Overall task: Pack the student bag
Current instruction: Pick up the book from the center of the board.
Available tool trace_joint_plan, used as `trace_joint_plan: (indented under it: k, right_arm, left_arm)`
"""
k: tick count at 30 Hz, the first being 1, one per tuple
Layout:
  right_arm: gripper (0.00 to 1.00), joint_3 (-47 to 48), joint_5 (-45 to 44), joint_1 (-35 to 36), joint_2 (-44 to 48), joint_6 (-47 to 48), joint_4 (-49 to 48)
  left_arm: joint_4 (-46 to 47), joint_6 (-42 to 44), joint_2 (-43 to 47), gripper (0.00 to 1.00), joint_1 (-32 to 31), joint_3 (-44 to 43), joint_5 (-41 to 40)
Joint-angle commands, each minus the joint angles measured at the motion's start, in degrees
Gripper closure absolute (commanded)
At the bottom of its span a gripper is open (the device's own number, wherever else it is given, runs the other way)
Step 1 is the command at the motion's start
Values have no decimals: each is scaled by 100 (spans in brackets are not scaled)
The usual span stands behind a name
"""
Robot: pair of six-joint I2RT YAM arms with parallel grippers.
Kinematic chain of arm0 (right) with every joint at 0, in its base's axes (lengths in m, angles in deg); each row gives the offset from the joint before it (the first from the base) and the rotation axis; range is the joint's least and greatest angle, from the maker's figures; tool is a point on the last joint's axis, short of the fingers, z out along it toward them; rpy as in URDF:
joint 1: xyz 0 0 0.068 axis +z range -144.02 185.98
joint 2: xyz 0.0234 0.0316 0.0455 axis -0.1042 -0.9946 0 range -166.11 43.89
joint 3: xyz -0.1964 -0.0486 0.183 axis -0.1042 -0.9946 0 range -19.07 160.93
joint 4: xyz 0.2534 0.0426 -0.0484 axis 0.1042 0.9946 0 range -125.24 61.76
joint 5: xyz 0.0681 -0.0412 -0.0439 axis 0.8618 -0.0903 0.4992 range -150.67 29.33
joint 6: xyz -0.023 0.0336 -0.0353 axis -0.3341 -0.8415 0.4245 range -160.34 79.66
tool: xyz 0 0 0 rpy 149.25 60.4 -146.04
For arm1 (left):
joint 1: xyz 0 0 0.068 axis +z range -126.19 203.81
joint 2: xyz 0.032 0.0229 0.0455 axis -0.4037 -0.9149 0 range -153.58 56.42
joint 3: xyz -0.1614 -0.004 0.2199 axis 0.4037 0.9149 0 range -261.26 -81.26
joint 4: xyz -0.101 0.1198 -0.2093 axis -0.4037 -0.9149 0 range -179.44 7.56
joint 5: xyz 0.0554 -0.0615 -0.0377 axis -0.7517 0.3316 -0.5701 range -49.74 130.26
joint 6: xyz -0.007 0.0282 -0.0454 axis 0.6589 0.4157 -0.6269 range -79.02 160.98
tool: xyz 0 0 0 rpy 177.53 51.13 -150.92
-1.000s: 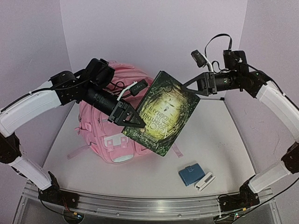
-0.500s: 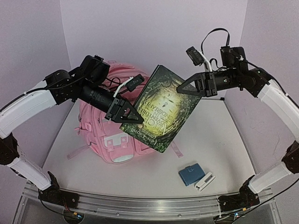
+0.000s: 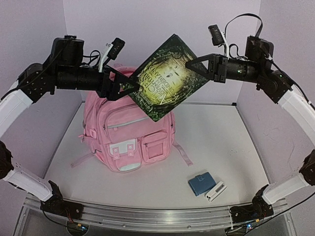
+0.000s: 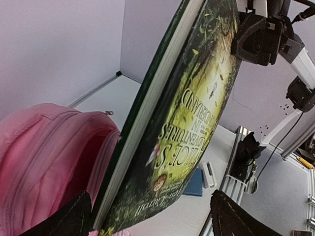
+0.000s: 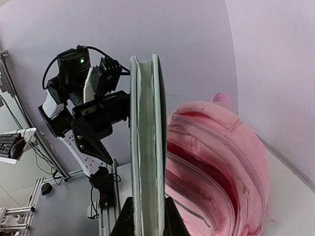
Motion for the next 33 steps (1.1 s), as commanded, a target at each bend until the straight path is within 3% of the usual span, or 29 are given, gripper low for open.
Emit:
trace_joint_plan:
  k: [1,8,14,23,30,33]
  right_arm:
    - [100,515,-646,-98,-57,-228,-1906]
    - [100,693,-380,-99,-274,-324,-2445]
    - [100,789,-190,-95,-461,-477,-2665]
    - [100,702,-44,-98,-477,-542,-2787]
    - [100,671,-42,-96,-471,-508,-2789]
    - [100,735,67,-96,-543,-525,-2779]
  left_arm:
    - [-691,357,384,17,-43,-180,-805]
    - [-975,433,383,34,-40,273,-1148]
    - [-993,581,308,40,33,445,-1441]
    - [-868,528,251,42,542,571,-1049]
    - [-899,493,287,48,555,716,-873]
    - [-911,338,374,60,552,790,-628]
